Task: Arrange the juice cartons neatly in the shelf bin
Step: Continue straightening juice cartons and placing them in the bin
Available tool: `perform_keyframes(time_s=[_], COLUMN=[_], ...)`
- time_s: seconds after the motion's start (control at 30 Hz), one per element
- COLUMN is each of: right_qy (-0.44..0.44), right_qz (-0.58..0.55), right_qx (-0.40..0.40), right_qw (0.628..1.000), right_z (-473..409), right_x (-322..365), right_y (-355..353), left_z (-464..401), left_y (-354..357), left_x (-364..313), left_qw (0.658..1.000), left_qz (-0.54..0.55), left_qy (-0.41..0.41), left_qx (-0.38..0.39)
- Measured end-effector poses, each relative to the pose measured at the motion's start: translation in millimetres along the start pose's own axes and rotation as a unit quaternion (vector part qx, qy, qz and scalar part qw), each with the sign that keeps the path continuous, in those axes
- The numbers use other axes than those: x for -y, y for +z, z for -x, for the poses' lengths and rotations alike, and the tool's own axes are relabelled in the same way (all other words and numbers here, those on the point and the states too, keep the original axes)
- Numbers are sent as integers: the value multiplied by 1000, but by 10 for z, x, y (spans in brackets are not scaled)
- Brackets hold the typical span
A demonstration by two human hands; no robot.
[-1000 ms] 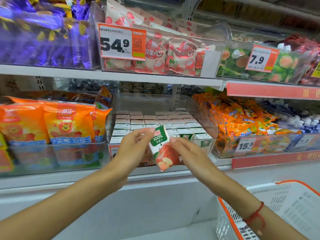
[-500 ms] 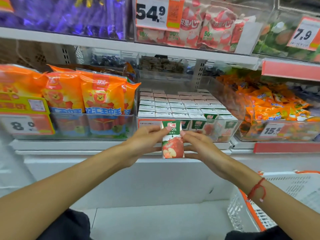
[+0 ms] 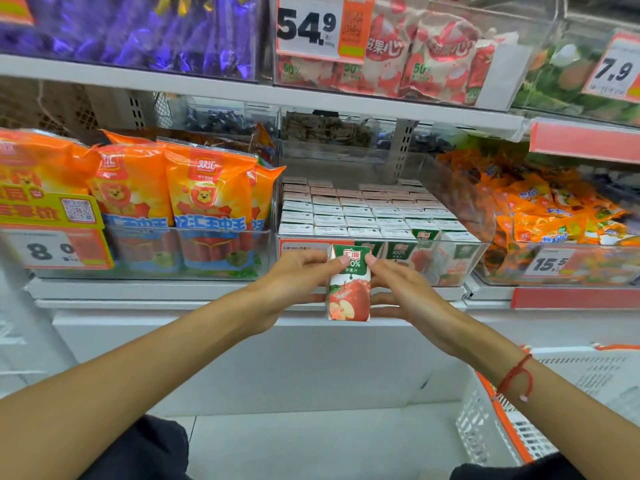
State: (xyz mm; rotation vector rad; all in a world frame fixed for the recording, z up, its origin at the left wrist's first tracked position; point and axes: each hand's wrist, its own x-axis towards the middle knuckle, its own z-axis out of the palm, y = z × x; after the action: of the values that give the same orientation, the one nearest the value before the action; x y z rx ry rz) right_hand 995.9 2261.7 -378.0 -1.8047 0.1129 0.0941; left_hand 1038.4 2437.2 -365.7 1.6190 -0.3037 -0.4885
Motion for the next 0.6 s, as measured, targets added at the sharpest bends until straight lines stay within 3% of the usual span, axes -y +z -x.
perform_keyframes(time_s=[0.2,0.5,0.6], right_qy=[-11,-34,-44], right_qz=[-34,-37,-29], right_qx=[114,83,36], right_qw=[993,995,998], right_z=[67,110,135], right_x=[8,18,27], right_y=[-147,-153,-115], left_z=[-16,-28,-18], left_y=[-3,4,-5], left_x=[7,-2,11], left_qw=[998,994,997], left_qz=[50,84,24], left_qy=[27,59,53], left_qx=[-18,-43,-57])
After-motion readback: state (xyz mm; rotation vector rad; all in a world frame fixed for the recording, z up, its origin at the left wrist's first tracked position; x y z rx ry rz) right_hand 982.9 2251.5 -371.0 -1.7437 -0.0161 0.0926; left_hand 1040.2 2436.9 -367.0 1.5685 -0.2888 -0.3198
